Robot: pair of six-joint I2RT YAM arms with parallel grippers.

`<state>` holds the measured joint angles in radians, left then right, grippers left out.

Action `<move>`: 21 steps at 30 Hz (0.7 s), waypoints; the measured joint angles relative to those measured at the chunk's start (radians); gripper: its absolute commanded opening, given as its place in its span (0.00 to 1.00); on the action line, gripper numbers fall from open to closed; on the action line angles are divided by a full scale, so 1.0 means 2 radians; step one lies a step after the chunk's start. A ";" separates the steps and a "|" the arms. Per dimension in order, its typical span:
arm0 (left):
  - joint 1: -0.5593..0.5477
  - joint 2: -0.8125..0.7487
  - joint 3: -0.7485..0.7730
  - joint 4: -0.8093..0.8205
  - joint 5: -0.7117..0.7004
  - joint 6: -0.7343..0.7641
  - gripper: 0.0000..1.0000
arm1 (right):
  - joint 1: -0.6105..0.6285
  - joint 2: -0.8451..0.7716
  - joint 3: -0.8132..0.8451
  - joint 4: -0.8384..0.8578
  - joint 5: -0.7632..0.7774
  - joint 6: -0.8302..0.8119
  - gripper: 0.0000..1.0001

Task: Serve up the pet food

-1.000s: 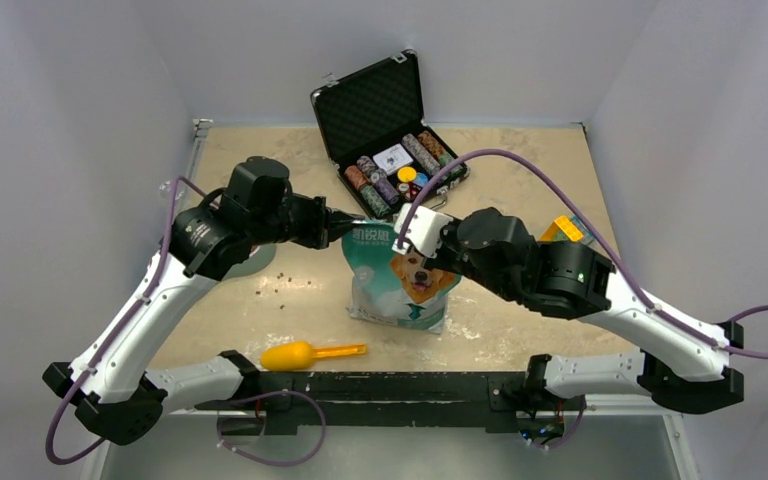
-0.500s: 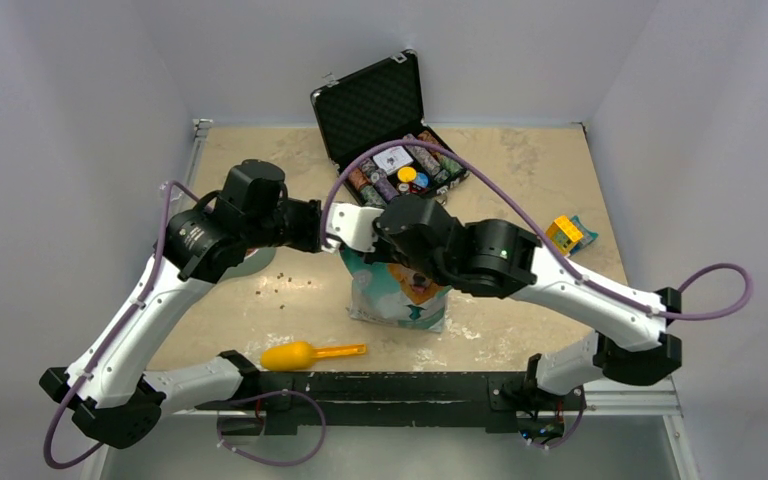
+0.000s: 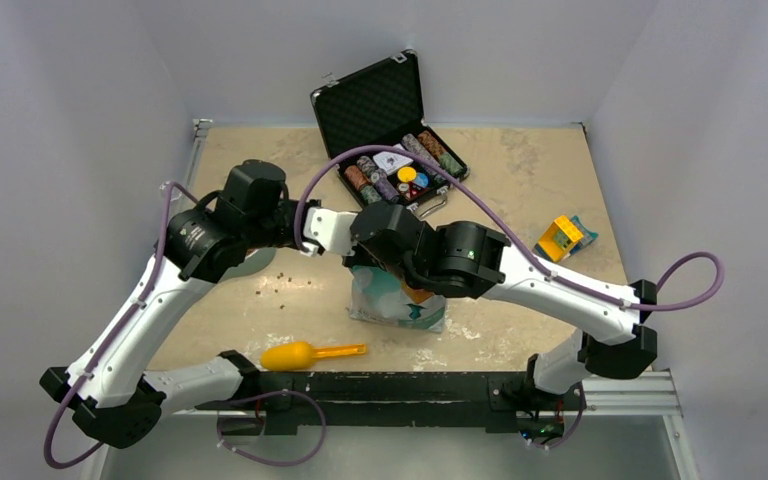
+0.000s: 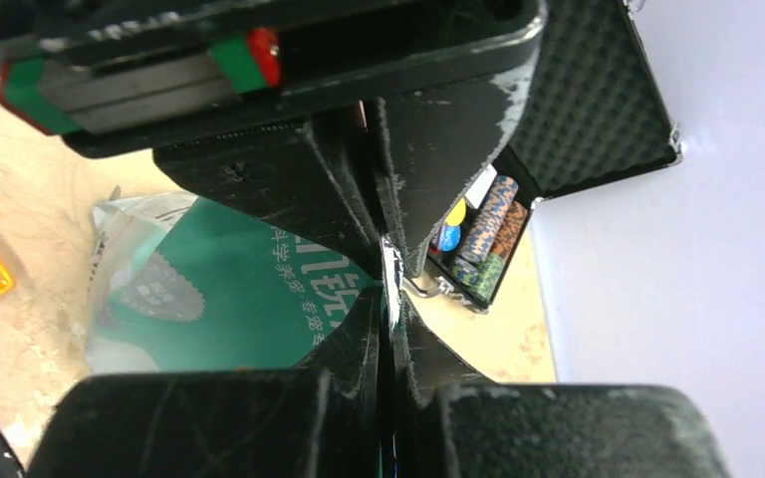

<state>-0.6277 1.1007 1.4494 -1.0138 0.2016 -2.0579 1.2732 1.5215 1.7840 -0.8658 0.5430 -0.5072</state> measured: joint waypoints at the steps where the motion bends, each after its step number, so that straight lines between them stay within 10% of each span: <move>1: 0.000 0.000 0.000 0.001 0.000 0.000 0.00 | -0.002 -0.001 0.001 -0.001 -0.004 0.007 0.06; 3: 0.000 0.000 0.000 0.002 0.000 0.000 0.00 | -0.006 -0.006 -0.004 0.002 -0.010 0.016 0.22; 6: 0.000 0.000 0.000 0.001 -0.001 0.000 0.00 | -0.013 -0.030 -0.033 0.014 -0.012 0.025 0.19; 8: 0.000 0.000 0.000 0.002 -0.002 0.000 0.00 | -0.019 -0.053 -0.055 0.014 -0.015 0.028 0.00; 21: -0.001 0.007 0.005 0.008 -0.011 0.000 0.00 | -0.040 -0.035 -0.005 -0.047 -0.011 0.116 0.14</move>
<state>-0.6289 1.1156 1.4586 -0.9981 0.1787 -2.0579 1.1938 1.4506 1.7741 -0.9596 0.5205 -0.2745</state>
